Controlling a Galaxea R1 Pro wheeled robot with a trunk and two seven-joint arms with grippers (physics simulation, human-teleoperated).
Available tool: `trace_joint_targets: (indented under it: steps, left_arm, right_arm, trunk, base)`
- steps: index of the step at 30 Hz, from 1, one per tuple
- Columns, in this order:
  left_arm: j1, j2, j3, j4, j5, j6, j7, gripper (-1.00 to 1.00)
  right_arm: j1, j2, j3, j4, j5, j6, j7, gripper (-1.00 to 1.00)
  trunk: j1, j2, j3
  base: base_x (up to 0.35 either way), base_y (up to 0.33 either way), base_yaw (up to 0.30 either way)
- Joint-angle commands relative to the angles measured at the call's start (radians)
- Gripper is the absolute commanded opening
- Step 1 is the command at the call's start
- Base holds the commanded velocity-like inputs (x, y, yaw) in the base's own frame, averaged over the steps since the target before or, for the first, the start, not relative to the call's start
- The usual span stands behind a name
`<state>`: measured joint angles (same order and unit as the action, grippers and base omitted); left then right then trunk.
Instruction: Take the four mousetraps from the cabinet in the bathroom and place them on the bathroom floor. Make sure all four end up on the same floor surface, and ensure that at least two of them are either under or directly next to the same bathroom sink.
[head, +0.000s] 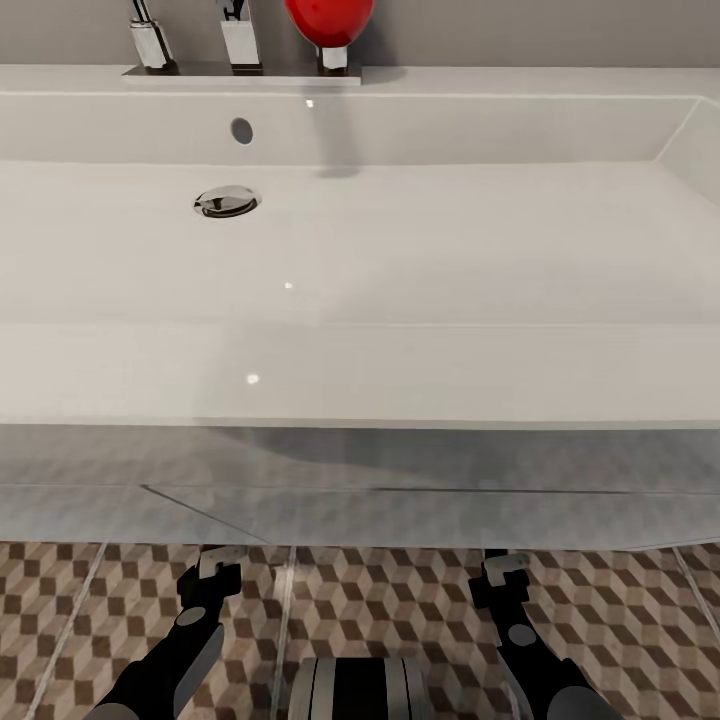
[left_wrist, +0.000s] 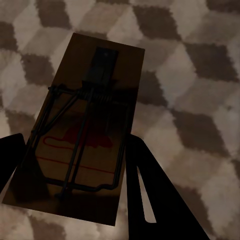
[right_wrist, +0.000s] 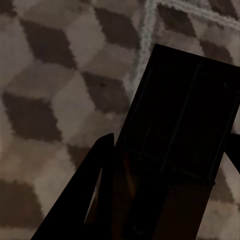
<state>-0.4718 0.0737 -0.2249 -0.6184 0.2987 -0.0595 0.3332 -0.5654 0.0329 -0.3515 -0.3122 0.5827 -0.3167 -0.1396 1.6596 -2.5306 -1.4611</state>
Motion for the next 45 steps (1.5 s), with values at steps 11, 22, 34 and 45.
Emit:
trace_joint_targets:
  steps: [11,22,34,45]
  left_arm:
    - [-0.001,0.001,-0.007,0.0,0.013,-0.004,0.003,-1.0]
    - [-0.001,0.0,-0.005,0.0,0.013,-0.003,0.003,-1.0]
    - [-0.001,-0.001,-0.008,0.0,0.013,-0.002,0.0,-1.0]
    - [-0.001,-0.001,-0.011,0.001,0.012,0.043,-0.005,-1.0]
  right_arm:
    - [0.0,0.001,-0.009,0.001,0.009,-0.004,0.0,-1.0]
    - [-0.001,0.001,-0.009,0.001,0.008,-0.004,0.0,-1.0]
    - [-0.001,0.001,-0.009,0.001,0.008,-0.004,0.0,-1.0]
    - [-0.016,0.002,-0.01,-0.009,0.008,-0.001,0.0,-1.0]
  trunk:
    - [0.0,0.0,-0.001]
    - [0.0,0.0,-0.001]
    - [0.0,0.0,-0.001]
    - [0.0,0.0,-0.001]
  base:
    - [0.0,0.0,0.0]
    - [-0.078,0.0,0.0]
    - [-0.023,0.0,0.0]
    - [0.0,0.0,0.0]
